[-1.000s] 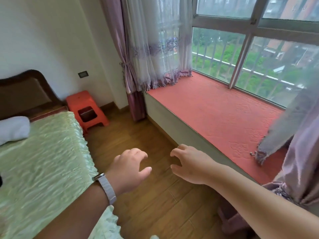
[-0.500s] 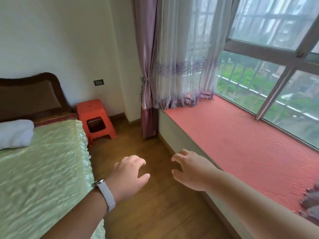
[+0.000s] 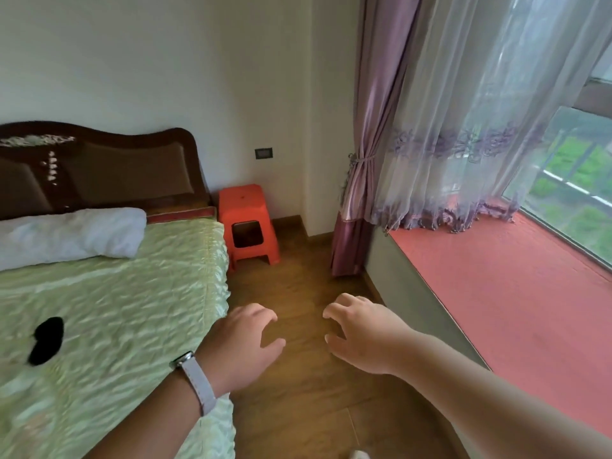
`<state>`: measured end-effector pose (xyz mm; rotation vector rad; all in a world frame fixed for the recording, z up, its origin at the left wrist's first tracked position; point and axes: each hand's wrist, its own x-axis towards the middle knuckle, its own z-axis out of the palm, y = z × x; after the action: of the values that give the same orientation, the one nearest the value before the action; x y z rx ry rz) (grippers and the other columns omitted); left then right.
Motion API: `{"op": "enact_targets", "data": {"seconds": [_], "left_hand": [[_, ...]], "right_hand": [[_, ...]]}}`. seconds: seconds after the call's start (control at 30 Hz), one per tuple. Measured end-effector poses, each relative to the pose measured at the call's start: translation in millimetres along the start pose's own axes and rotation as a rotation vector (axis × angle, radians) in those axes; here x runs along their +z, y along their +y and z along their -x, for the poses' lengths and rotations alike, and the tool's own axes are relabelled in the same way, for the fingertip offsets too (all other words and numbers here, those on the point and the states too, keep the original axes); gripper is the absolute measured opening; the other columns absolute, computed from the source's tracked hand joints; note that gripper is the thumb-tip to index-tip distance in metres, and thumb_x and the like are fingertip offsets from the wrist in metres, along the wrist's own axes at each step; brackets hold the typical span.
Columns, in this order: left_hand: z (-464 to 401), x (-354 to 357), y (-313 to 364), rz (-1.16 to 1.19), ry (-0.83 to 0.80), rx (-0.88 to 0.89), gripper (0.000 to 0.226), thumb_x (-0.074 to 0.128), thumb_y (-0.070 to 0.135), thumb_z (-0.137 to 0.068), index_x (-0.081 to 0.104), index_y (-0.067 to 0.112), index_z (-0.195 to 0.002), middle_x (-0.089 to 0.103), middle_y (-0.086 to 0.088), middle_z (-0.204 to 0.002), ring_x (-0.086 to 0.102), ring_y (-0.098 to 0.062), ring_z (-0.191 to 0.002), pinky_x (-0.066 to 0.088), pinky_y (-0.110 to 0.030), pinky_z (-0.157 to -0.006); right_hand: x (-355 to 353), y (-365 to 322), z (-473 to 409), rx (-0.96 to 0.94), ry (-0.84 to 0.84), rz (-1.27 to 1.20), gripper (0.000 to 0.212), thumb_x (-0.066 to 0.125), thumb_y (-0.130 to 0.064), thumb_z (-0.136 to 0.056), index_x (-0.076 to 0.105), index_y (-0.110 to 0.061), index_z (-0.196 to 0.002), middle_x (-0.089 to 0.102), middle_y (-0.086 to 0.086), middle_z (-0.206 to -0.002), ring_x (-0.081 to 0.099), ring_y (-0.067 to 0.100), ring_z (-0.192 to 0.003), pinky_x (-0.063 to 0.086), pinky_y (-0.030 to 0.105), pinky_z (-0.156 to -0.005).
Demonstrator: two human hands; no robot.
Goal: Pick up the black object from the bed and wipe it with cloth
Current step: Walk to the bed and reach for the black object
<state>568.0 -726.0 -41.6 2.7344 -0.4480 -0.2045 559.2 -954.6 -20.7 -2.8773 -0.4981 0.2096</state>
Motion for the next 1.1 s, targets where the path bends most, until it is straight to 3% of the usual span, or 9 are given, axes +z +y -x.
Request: {"op": "enact_targets", "data": {"seconds": [0.4,0.5,0.8,1.1], "left_hand": [[-135,-18,-52,0.025,0.051,-0.267,0.048,0.050,0.056,-0.086,0.054,0.029,-0.126,0.051,0.016,-0.134,0.047,-0.009,-0.121,0.040,-0.025,-0.096],[-160,-34,-64,0.019,0.135,-0.345,0.047,0.053,0.054,-0.087,0.056,0.028,-0.125,0.053,0.015,-0.133,0.049,-0.010,-0.119,0.040,-0.024,-0.094],[-142,-87,-137,0.002,0.252,-0.620,0.046,0.053,0.051,-0.089,0.054,0.027,-0.128,0.052,0.013,-0.134,0.047,-0.011,-0.123,0.040,-0.028,-0.099],[-103,-104,-265,0.040,0.313,-0.751,0.048,0.050,0.052,-0.091,0.049,0.028,-0.133,0.051,0.012,-0.137,0.048,-0.011,-0.122,0.042,-0.029,-0.098]], "right_hand": [[-8,61,-208,-0.253,-0.104,-0.023,0.046,0.048,-0.049,-0.088,0.045,-0.030,-0.131,0.047,-0.003,-0.129,0.045,0.021,-0.116,0.043,0.037,-0.087],[-17,63,-261,-0.348,-0.128,-0.010,0.047,0.047,-0.049,-0.089,0.044,-0.030,-0.132,0.048,-0.001,-0.128,0.047,0.022,-0.115,0.045,0.037,-0.086],[-18,-29,-362,-0.673,-0.130,-0.029,0.049,0.047,-0.048,-0.087,0.047,-0.025,-0.131,0.052,0.002,-0.125,0.053,0.025,-0.108,0.050,0.043,-0.082],[16,-145,-453,-0.801,-0.135,0.065,0.051,0.046,-0.051,-0.087,0.046,-0.026,-0.131,0.051,-0.002,-0.125,0.051,0.020,-0.107,0.045,0.035,-0.081]]}}
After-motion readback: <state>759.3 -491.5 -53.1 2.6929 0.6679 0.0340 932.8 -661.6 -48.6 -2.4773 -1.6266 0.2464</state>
